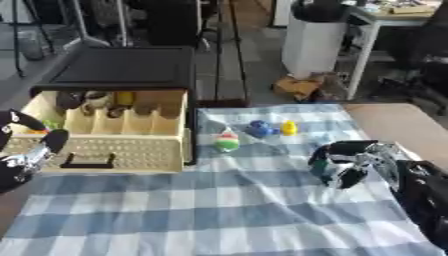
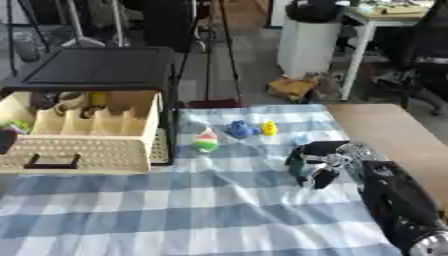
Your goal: Pick up objects from table and place into drawer.
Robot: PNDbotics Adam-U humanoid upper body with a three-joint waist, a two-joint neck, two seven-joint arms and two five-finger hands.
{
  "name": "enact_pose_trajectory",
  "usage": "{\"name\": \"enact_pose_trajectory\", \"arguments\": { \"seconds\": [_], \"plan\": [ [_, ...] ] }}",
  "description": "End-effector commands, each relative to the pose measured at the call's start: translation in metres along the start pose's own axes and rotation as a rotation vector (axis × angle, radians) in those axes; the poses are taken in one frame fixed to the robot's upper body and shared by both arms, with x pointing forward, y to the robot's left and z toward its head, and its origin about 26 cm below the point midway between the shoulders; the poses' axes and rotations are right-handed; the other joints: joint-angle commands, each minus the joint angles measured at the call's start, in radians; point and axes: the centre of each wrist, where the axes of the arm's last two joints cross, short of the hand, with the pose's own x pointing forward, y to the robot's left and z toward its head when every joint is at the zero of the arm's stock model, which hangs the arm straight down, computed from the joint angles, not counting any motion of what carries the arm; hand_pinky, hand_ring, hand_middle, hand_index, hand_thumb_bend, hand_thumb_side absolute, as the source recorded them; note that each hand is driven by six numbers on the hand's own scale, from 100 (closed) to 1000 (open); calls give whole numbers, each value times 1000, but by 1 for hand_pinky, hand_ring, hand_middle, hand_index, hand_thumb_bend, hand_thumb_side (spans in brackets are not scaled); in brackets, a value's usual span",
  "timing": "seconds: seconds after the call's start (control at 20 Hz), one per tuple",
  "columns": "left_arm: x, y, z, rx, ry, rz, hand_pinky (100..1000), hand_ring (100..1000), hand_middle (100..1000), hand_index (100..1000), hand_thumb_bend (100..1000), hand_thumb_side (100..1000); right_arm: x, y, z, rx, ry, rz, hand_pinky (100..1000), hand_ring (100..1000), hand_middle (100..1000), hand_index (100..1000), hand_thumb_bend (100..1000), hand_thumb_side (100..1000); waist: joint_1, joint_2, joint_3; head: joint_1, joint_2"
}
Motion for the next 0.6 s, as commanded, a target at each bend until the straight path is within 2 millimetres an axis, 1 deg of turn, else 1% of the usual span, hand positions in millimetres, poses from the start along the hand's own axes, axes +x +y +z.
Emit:
{"name": "enact_pose_trajectory", "arguments": {
  "seconds": [0.05, 0.3, 0.6],
  "plan": [
    [1, 10, 1, 24, -9, -28, 244, 100, 108, 691, 478, 1000, -9, -8, 9, -29, 30, 19, 752, 800, 847, 909, 100, 288, 3, -7, 0, 2, 0],
    [0, 10, 2, 26, -6, -29, 244, 100, 108, 690, 478, 1000, -10, -7, 10, -35, 39, 26, 751, 798, 849, 908, 100, 290, 3, -7, 0, 2, 0],
    [0, 10, 2, 25, -6, -29, 244, 100, 108, 690, 479, 1000, -13, -6, 11, -42, 48, 36, 737, 768, 832, 899, 100, 269, 3, -8, 0, 2, -2]
  ]
}}
